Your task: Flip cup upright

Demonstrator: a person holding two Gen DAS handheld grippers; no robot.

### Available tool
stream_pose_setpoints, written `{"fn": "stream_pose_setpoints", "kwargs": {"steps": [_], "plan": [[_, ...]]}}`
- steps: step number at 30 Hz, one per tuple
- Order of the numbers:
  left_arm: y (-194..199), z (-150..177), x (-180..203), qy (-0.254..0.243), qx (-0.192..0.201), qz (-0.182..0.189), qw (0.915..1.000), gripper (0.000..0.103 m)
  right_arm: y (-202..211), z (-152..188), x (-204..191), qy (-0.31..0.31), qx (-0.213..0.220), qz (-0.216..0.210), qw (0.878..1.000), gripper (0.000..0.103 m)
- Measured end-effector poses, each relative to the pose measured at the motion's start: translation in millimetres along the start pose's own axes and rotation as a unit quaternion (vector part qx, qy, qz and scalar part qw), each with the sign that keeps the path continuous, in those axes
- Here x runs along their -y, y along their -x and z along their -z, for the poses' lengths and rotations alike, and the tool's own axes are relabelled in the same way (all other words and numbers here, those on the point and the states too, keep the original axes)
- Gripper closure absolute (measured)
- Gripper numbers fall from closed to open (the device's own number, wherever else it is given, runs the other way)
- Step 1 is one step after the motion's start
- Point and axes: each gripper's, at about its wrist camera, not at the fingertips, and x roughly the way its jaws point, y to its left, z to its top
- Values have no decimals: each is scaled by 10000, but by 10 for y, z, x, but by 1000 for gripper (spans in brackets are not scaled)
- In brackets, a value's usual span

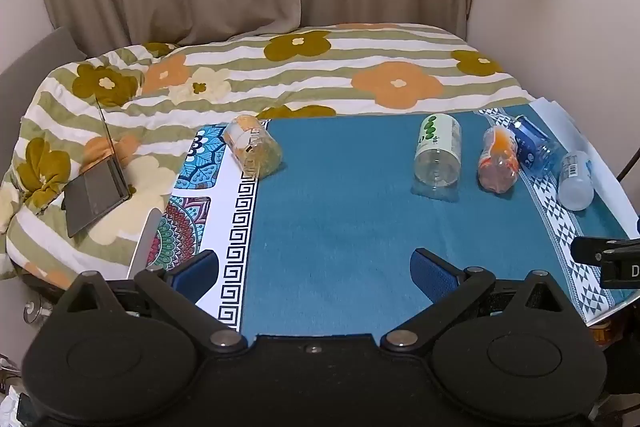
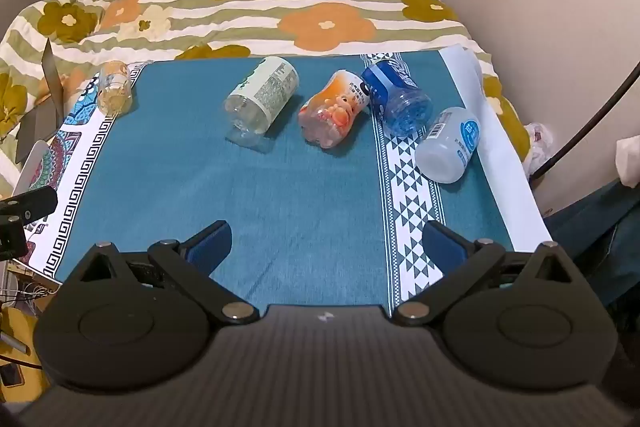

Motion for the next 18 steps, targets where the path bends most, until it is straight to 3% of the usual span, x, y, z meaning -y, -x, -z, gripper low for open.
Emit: {"fn": "stream_pose_setpoints", "kwargs": {"steps": [18], "plan": [[79, -39, -65, 9, 105, 1, 9999, 0, -20, 2, -24, -9, 9, -1, 10000, 0]]}}
